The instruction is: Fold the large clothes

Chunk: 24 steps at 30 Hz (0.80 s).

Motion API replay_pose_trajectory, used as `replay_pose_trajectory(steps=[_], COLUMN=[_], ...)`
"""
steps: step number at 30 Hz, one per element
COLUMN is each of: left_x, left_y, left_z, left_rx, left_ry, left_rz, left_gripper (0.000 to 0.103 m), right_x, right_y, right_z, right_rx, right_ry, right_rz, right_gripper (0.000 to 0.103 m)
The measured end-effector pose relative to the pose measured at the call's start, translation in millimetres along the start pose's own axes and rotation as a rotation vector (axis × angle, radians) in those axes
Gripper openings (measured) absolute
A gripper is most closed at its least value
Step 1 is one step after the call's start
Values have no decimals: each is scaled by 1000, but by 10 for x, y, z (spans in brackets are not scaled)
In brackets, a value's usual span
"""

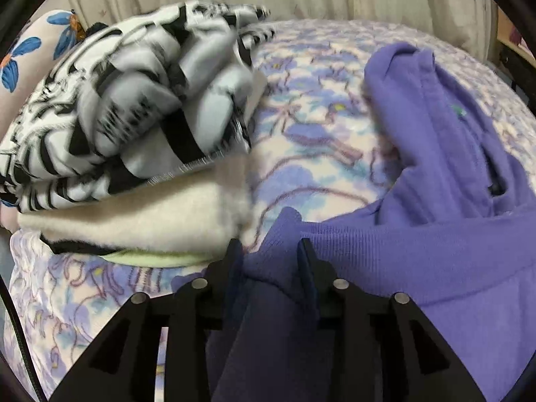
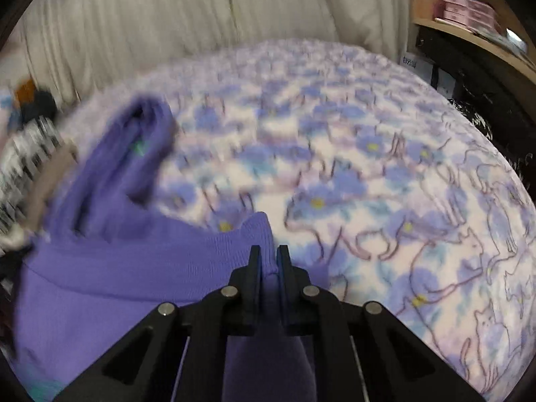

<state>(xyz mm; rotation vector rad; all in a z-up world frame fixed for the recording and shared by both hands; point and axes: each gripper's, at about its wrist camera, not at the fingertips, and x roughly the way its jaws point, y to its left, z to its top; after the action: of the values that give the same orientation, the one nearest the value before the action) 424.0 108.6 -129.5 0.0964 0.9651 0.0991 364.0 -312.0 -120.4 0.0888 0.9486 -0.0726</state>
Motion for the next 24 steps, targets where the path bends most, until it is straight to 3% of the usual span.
replay_pose_trajectory(steps=[1,7,11,15,17,20,24], left_x=[1,-299,-828,-1191,-1249,-1236,-1203], left_y=[4,79,97,-36,-179,-304,-108], left_z=[8,-41,-271,-679,-890,-1252,-1471], left_rx=[-3,-16,-54,-51,-25,33,-7], left_ry=[0,-32,-98,-79,-63,-44,-51], left_rz=[14,-13,-82,-193,-211,-173,-163], left_gripper=[42,42,42,42,42,42,49], right_x=[23,-474,-923,-1128,-1136,-1087,-1063], right_y=[-8,18,381,944,1223,1371,976], right_z=[2,40,-188,-636,-932,-1242,-1408], right_rx=[18,103,42,-65,-133,-196,-154], right_ry=[6,-60,-90,-54,-13,11,4], right_rz=[2,21,173,313,353,326,278], right_gripper=[9,15,16,16,16,16,12])
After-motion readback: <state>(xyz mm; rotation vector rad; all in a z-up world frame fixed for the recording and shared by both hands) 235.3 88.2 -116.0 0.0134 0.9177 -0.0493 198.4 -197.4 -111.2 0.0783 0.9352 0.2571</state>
